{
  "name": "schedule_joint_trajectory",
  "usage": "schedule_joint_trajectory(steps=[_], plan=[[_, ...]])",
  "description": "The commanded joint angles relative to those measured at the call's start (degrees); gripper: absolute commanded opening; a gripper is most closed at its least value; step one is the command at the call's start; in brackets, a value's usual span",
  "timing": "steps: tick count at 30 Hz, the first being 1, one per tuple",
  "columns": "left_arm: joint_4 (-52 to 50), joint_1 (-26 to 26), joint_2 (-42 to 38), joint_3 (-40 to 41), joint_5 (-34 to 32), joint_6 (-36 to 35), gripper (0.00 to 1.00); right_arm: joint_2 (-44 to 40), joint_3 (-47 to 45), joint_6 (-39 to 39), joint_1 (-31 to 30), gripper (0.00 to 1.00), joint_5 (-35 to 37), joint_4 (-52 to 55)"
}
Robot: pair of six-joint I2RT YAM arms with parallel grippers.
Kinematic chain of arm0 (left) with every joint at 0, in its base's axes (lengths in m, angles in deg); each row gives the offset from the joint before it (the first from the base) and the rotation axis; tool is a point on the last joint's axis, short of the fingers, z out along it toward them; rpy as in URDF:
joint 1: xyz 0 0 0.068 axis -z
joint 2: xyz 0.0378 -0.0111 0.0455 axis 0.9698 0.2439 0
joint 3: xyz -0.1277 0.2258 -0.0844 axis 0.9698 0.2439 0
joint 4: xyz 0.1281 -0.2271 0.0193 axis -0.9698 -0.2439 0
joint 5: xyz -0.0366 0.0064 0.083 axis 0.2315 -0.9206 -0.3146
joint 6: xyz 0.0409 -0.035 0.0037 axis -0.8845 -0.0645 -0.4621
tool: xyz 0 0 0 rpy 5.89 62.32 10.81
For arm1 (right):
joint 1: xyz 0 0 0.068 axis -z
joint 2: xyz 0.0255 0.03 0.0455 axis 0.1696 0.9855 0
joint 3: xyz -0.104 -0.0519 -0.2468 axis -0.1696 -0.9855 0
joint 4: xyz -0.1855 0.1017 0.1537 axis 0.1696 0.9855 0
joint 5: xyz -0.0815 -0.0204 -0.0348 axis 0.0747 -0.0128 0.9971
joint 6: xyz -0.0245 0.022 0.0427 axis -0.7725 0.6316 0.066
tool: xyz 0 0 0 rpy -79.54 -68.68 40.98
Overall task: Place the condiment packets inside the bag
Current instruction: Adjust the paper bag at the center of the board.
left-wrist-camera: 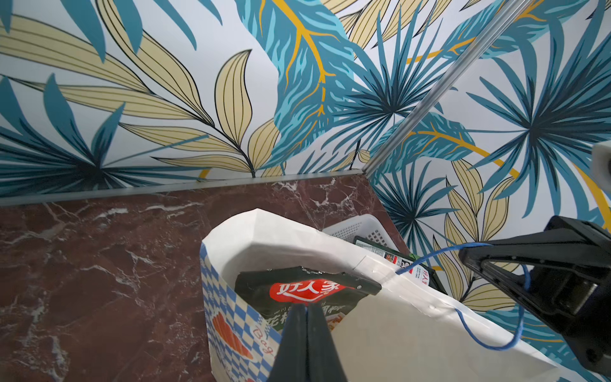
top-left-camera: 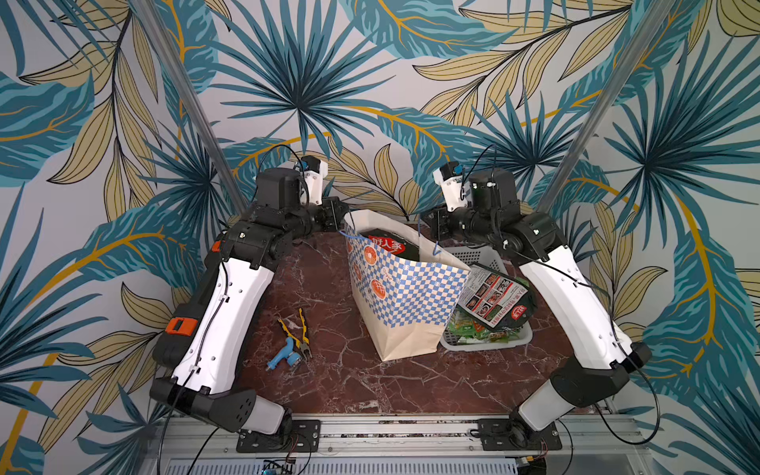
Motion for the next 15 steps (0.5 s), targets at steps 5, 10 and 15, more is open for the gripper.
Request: schedule_joint_trajectory(steps=[5, 10, 15], plan=[[6.7, -3.3, 4.4, -4.5, 1.9, -5.0, 0.00, 3.4, -0.2, 3.1, -0.2, 0.00, 4.9, -13.1], [8.4, -5.8, 4.3, 3.2, 3.8, -3.6, 0.05, 3.8, -6.0, 6.0, -0.3, 0.00, 2.1, -14.5], [6.3, -5.9, -0.8, 10.6, 3.8, -3.1, 0.63, -1.0, -16.6, 10.1, -0.7, 0.28, -2.4, -17.9]])
